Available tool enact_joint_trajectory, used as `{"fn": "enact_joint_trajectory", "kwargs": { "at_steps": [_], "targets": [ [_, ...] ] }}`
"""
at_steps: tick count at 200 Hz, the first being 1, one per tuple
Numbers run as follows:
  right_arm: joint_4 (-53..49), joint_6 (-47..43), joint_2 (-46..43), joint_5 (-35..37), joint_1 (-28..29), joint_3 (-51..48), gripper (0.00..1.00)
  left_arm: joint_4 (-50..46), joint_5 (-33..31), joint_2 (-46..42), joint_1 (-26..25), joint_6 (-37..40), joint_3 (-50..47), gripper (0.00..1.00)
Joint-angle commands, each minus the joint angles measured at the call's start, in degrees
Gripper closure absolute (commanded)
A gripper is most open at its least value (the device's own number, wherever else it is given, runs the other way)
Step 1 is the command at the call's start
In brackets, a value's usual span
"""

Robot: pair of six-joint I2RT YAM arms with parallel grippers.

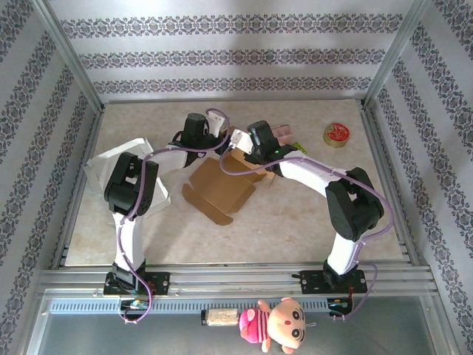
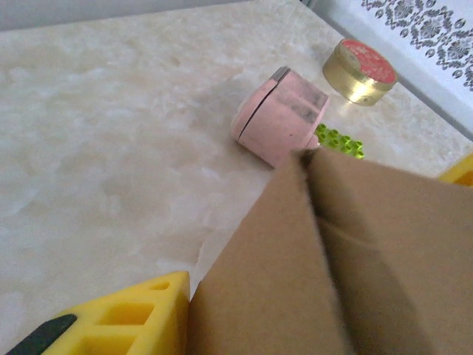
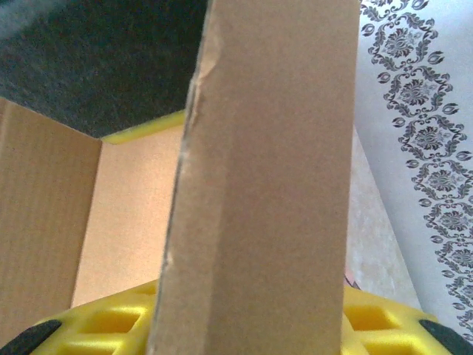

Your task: Fold the paper box

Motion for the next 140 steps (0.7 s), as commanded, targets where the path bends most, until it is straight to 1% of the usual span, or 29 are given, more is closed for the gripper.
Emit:
{"fn": "enact_joint_trajectory", "kwargs": {
  "at_steps": [1, 11, 19, 28, 42, 51, 74, 79, 91, 100, 109, 140],
  "targets": [
    [-5.43, -0.36, 0.41, -3.78, 0.95, -1.0, 0.57, 6.11, 1.84, -4.72, 0.39, -0.11, 1.49, 0.66],
    [-5.41, -0.37, 0.47, -3.71, 1.01, -0.86, 0.57, 5.95, 2.29, -4.54, 0.4, 0.09, 1.77, 0.66],
    [-5.51, -0.41, 0.49, -3.78, 1.0, -0.91, 0.57, 5.75, 2.53, -4.29, 0.41, 0.08, 2.01, 0.69],
    [-5.45, -0.41, 0.41, -3.8, 0.97, -0.89, 0.57, 5.68, 2.88, -3.89, 0.43, 0.04, 2.09, 0.77],
    [-5.44, -0.3, 0.46, -3.75, 1.0, -0.95, 0.57, 5.94, 3.65, -3.24, 0.39, -0.33, 2.2, 0.93],
    [-5.49, -0.28, 0.5, -3.79, 0.99, -1.0, 0.57, 6.17, 4.03, -3.0, 0.45, -0.47, 2.11, 1.0],
    [-5.44, -0.16, 0.44, -4.0, 0.99, -1.08, 0.57, 6.89, 4.59, -2.65, 0.41, -0.88, 1.67, 1.0],
    [-5.4, -0.1, 0.4, -3.97, 1.02, -1.08, 0.57, 7.01, 4.5, -2.71, 0.43, -0.88, 1.51, 0.95],
    [-5.43, -0.1, 0.49, -4.03, 1.02, -1.08, 0.57, 7.35, 4.17, -2.92, 0.4, -0.79, 1.01, 0.76],
    [-5.43, -0.02, 0.49, -3.98, 1.02, -1.0, 0.57, 7.47, 4.14, -3.14, 0.39, -0.26, 0.65, 0.69],
    [-5.41, -0.02, 0.49, -3.98, 1.02, -1.0, 0.57, 7.22, 4.15, -3.38, 0.45, 0.5, 0.32, 0.67],
    [-5.44, 0.09, 0.49, -4.14, 1.02, -0.91, 0.57, 6.9, 4.84, -3.83, 0.41, 3.77, -1.51, 0.67]
  ]
}}
